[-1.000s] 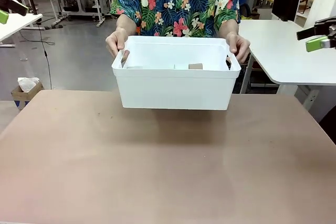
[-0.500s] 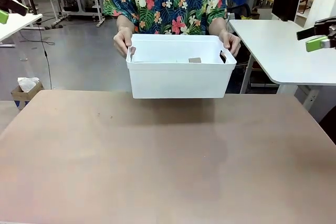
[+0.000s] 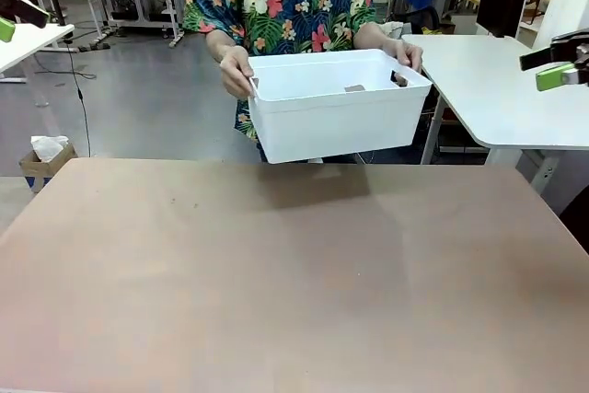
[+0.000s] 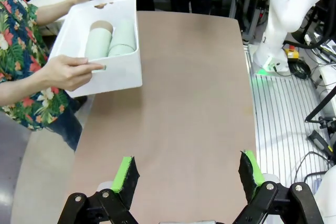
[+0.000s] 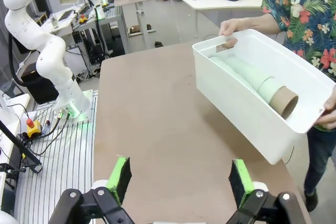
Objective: Stack the cups and store them in the basket.
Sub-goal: Place the stack of Reusable plastic cups into the Pantry Basket.
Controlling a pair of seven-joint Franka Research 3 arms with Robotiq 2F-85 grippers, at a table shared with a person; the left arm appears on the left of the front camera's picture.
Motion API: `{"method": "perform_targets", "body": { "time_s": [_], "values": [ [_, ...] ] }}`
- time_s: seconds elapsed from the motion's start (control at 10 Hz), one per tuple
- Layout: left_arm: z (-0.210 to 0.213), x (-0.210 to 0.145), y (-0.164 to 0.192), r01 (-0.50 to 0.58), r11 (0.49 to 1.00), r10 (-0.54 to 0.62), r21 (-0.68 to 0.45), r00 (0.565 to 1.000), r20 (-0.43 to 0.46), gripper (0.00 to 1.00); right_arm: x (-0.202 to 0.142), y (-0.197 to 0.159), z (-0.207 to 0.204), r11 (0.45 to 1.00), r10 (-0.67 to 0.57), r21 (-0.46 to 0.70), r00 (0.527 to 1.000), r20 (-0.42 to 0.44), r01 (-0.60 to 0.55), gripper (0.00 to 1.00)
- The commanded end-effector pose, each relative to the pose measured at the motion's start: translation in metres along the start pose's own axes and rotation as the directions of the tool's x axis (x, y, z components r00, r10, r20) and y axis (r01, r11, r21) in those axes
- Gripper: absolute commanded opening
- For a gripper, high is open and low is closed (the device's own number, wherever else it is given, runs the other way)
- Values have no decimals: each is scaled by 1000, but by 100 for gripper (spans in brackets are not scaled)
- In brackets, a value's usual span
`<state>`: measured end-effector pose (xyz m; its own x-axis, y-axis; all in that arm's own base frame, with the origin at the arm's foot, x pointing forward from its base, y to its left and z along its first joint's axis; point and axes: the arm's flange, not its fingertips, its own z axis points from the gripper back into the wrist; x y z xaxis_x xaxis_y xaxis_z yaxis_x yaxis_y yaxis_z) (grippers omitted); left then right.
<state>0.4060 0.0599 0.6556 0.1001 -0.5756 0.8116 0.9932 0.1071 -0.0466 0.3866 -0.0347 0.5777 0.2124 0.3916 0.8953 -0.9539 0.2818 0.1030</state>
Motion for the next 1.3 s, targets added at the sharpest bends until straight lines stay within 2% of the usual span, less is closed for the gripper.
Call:
{"method": "perform_targets", "body": {
  "time_s": [0.0,1.2],
  "values": [
    [1,4,-1,-8,1000,8,2,1000,-2,100,5,0,0,1000,0,1,1000,28,0,100],
    [1,4,-1,-8,1000,8,2,1000,-2,100,5,0,0,1000,0,1,1000,28,0,100]
  ]
}}
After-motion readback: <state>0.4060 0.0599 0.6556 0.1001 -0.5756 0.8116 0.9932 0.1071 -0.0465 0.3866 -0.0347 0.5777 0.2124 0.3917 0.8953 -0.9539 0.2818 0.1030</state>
